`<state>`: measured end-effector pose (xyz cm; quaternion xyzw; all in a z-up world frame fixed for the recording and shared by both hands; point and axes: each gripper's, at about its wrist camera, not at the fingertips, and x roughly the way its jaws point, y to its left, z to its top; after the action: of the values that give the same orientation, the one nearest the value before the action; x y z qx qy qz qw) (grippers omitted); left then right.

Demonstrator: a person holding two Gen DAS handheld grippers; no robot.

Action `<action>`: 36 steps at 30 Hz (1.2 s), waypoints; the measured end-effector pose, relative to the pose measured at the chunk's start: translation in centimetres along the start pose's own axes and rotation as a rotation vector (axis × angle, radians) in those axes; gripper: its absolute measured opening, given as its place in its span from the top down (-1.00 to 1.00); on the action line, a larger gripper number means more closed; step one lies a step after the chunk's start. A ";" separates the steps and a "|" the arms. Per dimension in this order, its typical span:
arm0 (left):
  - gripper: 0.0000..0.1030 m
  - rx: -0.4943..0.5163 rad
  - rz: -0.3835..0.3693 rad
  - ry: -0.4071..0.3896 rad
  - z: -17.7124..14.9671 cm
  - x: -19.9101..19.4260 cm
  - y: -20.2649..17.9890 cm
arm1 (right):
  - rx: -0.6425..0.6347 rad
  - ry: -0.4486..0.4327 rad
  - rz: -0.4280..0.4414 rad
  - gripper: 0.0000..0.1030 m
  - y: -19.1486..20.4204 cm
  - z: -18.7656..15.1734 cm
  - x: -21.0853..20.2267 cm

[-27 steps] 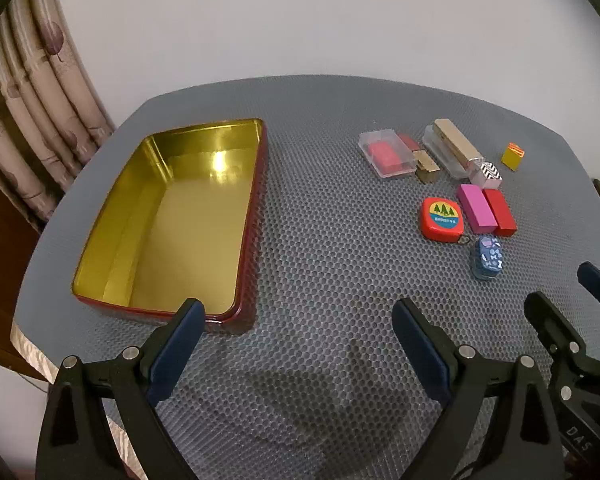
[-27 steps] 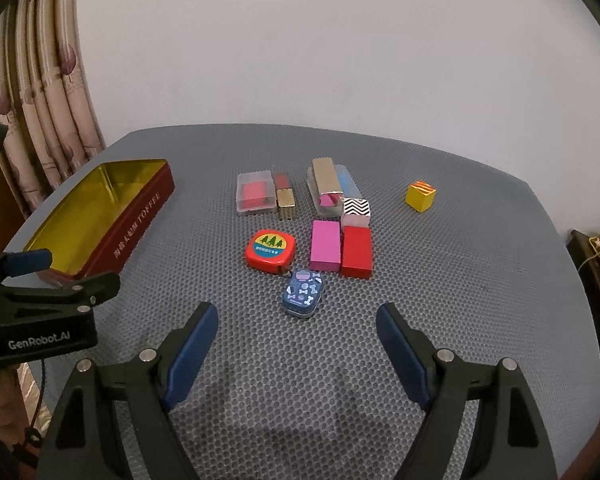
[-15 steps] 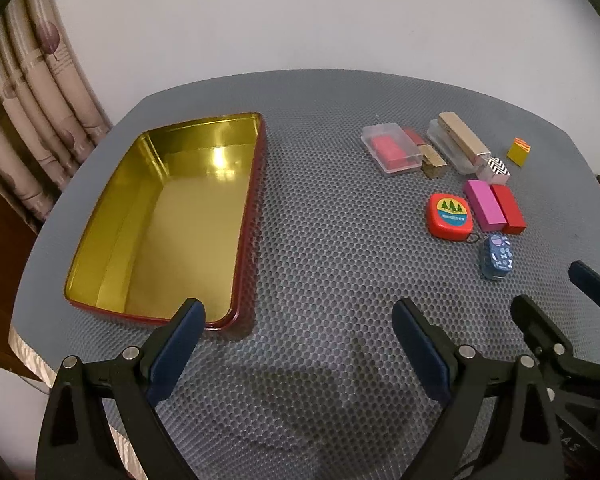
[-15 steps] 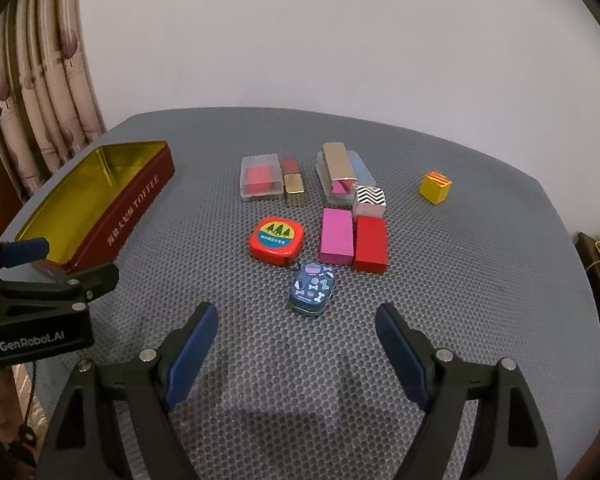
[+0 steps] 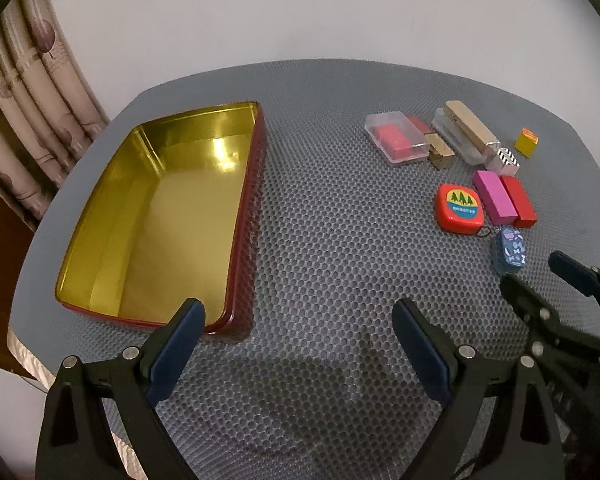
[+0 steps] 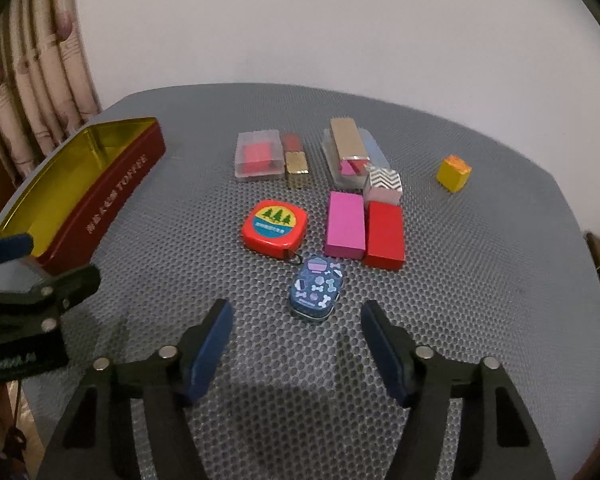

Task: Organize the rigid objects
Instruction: 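Move the right gripper to the blue patterned case and grasp it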

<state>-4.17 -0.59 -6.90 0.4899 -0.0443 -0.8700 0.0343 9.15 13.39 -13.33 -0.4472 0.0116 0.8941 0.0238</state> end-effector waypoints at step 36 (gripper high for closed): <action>-0.81 0.048 -0.047 0.029 2.7 1.1 -3.4 | 0.025 -0.026 -0.020 0.28 -2.8 -0.5 4.6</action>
<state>-7.05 2.75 -6.80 0.5042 -0.0530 -0.8619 0.0026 6.94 16.29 -17.36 -0.4354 0.0181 0.8992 0.0382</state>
